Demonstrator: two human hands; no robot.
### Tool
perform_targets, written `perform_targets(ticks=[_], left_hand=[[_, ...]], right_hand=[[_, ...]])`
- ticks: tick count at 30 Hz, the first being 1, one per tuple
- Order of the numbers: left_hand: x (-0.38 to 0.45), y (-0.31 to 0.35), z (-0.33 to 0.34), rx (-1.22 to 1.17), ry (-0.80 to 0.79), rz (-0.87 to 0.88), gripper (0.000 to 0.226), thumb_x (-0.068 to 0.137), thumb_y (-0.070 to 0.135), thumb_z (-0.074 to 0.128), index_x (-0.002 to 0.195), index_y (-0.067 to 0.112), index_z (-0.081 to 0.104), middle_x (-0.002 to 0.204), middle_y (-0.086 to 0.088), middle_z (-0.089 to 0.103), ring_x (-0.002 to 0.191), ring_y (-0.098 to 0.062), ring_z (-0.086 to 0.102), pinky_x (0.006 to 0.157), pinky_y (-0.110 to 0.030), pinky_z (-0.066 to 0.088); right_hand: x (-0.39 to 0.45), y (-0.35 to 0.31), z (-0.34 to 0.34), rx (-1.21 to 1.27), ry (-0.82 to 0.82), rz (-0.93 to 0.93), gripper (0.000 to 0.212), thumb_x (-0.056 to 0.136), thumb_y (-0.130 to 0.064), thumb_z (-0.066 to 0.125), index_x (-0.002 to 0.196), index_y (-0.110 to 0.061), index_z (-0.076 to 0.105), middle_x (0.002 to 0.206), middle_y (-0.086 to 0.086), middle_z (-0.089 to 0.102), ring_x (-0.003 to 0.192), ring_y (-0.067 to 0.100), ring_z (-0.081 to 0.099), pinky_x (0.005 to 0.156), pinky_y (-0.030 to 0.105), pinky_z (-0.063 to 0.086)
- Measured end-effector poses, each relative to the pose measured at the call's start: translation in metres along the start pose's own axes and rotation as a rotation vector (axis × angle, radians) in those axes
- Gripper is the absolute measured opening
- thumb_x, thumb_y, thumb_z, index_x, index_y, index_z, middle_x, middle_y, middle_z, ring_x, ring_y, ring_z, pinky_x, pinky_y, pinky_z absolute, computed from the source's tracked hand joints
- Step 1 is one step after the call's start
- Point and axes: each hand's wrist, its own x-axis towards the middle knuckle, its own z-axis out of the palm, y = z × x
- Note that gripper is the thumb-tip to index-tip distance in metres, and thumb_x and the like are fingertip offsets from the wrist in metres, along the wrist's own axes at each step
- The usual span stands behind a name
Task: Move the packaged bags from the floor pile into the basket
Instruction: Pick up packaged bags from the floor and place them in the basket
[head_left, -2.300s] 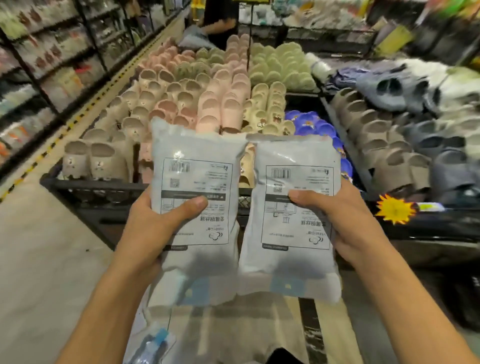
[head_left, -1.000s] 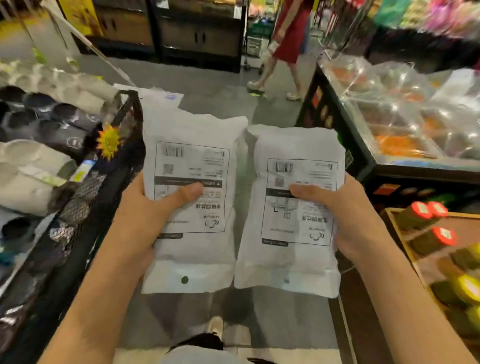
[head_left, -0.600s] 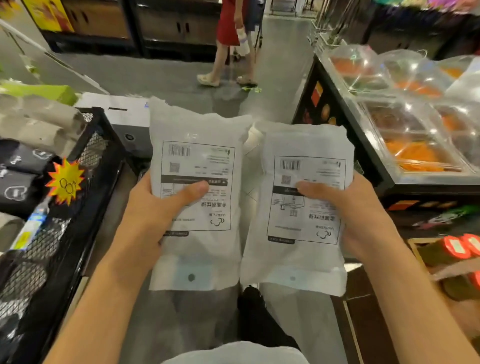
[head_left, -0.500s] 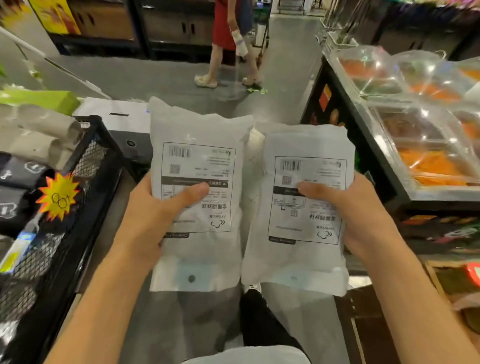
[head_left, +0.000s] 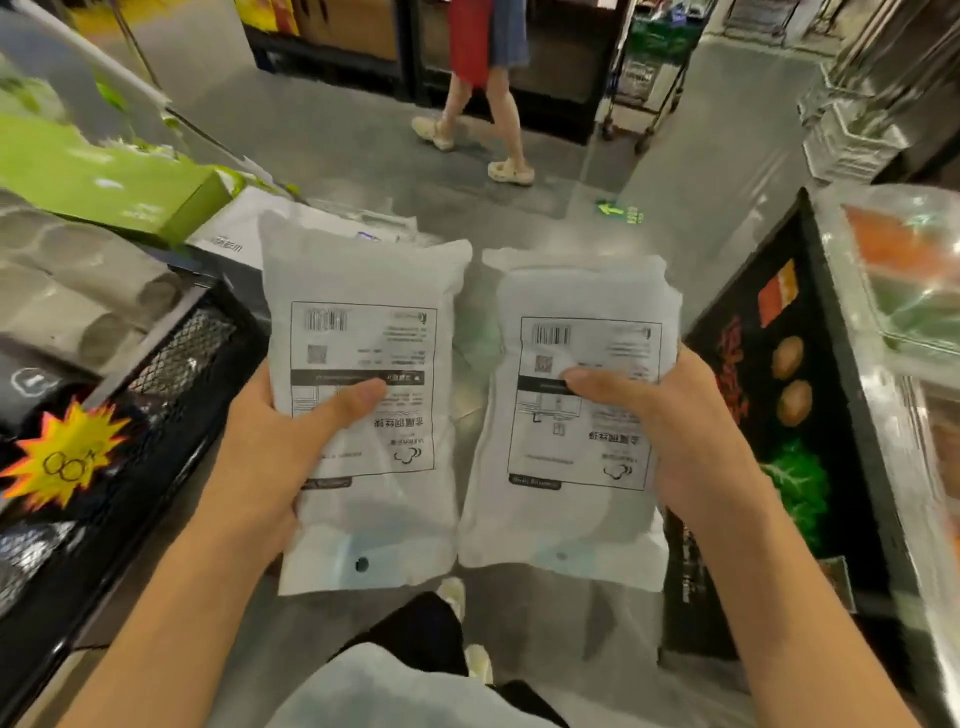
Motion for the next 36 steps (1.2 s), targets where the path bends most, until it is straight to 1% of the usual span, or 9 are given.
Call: perform_targets(ticks=[6, 12, 15, 21, 25, 28, 31, 33, 36], left_hand=[[0.078, -0.007, 0.002, -0.092, 0.206, -0.022, 0.046, 0.069, 0.014, 0.084, 0.111, 0.031, 0.071, 0.101, 0.007, 0.082, 0.088, -0.017, 0.08, 0.063, -0.031, 0.064], [0.152, -0.015, -0.022, -0.204, 0.448, -0.059, 0.063, 0.066, 0.018, 0.085, 0.126, 0.025, 0.068, 0.112, 0.001, 0.08, 0.098, -0.025, 0.079, 0.078, -0.047, 0.065], [0.174, -0.025, -0.032, -0.233, 0.578, -0.061, 0.056, 0.069, 0.016, 0.085, 0.123, 0.026, 0.069, 0.112, 0.001, 0.08, 0.099, -0.024, 0.078, 0.088, -0.053, 0.06], [0.2, -0.057, -0.04, -0.35, 0.891, -0.123, 0.057, 0.067, 0.02, 0.086, 0.121, 0.026, 0.068, 0.11, 0.0, 0.08, 0.097, -0.025, 0.079, 0.089, -0.056, 0.06], [0.223, -0.091, -0.04, -0.393, 1.076, -0.153, 0.05, 0.067, 0.02, 0.084, 0.115, 0.03, 0.069, 0.107, 0.005, 0.081, 0.092, -0.02, 0.079, 0.081, -0.047, 0.062], [0.238, -0.131, -0.041, -0.443, 1.161, -0.188, 0.054, 0.067, 0.025, 0.084, 0.119, 0.031, 0.069, 0.107, 0.004, 0.081, 0.093, -0.021, 0.08, 0.076, -0.045, 0.063], [0.252, -0.18, -0.046, -0.469, 1.236, -0.248, 0.06, 0.06, 0.025, 0.096, 0.115, 0.028, 0.071, 0.108, 0.001, 0.081, 0.095, -0.023, 0.079, 0.084, -0.048, 0.062], [0.26, -0.217, -0.053, -0.492, 1.253, -0.287, 0.066, 0.053, 0.033, 0.097, 0.113, 0.027, 0.071, 0.109, -0.001, 0.081, 0.098, -0.025, 0.079, 0.09, -0.05, 0.06], [0.272, -0.271, -0.064, -0.505, 1.222, -0.331, 0.063, 0.059, 0.027, 0.096, 0.117, 0.026, 0.07, 0.11, -0.001, 0.081, 0.1, -0.025, 0.078, 0.091, -0.048, 0.059]], right_hand=[[0.133, -0.017, 0.04, -0.077, -0.172, 0.045, 0.048, 0.077, -0.001, 0.085, 0.122, -0.009, 0.069, 0.104, 0.006, 0.082, 0.091, 0.025, 0.08, 0.077, 0.044, 0.067], [0.257, -0.028, 0.115, -0.215, -0.394, 0.063, 0.047, 0.075, -0.001, 0.086, 0.119, -0.008, 0.069, 0.101, 0.008, 0.082, 0.089, 0.029, 0.08, 0.081, 0.05, 0.065], [0.306, -0.025, 0.156, -0.291, -0.539, 0.063, 0.045, 0.077, 0.0, 0.085, 0.119, -0.008, 0.069, 0.1, 0.006, 0.082, 0.087, 0.024, 0.08, 0.074, 0.04, 0.067], [0.375, 0.001, 0.236, -0.413, -0.818, 0.088, 0.036, 0.078, 0.0, 0.085, 0.108, -0.016, 0.072, 0.098, 0.003, 0.082, 0.09, 0.022, 0.08, 0.086, 0.047, 0.064], [0.419, 0.038, 0.283, -0.483, -0.99, 0.121, 0.043, 0.078, -0.004, 0.086, 0.116, -0.014, 0.069, 0.102, 0.004, 0.081, 0.093, 0.022, 0.079, 0.086, 0.045, 0.064], [0.445, 0.08, 0.315, -0.545, -1.104, 0.129, 0.046, 0.077, -0.007, 0.087, 0.119, -0.015, 0.068, 0.103, 0.001, 0.081, 0.092, 0.018, 0.079, 0.084, 0.042, 0.064], [0.461, 0.132, 0.341, -0.596, -1.172, 0.156, 0.05, 0.077, -0.005, 0.087, 0.122, -0.014, 0.066, 0.107, 0.002, 0.08, 0.095, 0.019, 0.079, 0.085, 0.043, 0.064], [0.469, 0.172, 0.353, -0.617, -1.195, 0.186, 0.053, 0.077, -0.004, 0.088, 0.123, -0.016, 0.064, 0.108, 0.0, 0.08, 0.095, 0.018, 0.079, 0.084, 0.043, 0.064], [0.479, 0.23, 0.368, -0.624, -1.204, 0.23, 0.053, 0.076, -0.002, 0.088, 0.122, -0.017, 0.065, 0.105, -0.001, 0.081, 0.093, 0.019, 0.079, 0.08, 0.038, 0.066]])
